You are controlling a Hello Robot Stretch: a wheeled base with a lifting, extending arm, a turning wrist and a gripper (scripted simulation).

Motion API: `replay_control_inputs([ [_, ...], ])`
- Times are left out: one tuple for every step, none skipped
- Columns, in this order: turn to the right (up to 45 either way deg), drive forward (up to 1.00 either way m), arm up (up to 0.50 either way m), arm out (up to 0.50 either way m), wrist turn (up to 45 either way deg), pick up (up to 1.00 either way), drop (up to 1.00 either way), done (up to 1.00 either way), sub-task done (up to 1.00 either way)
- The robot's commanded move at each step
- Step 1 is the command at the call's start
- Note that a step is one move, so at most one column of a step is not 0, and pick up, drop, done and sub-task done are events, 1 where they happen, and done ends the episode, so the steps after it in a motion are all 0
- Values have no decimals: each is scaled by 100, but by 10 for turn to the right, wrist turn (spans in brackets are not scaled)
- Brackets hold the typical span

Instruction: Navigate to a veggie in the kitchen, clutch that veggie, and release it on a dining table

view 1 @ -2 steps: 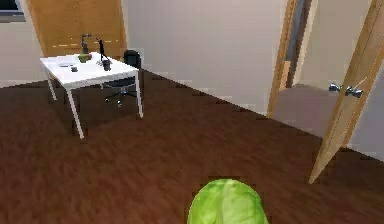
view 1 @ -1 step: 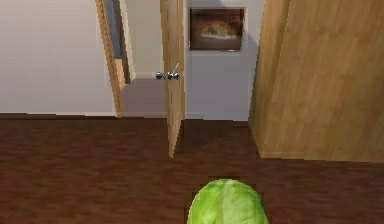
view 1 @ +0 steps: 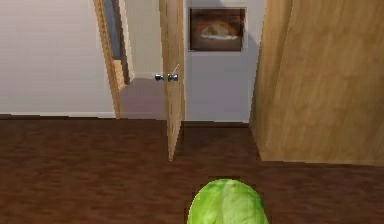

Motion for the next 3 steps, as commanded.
replay_control_inputs([
  [-450, 0, 0, 0, 0, 0, 0, 0, 0],
  [-420, 0, 0, 0, 0, 0, 0, 0, 0],
  [0, 100, 0, 0, 0, 0, 0, 0, 0],
])
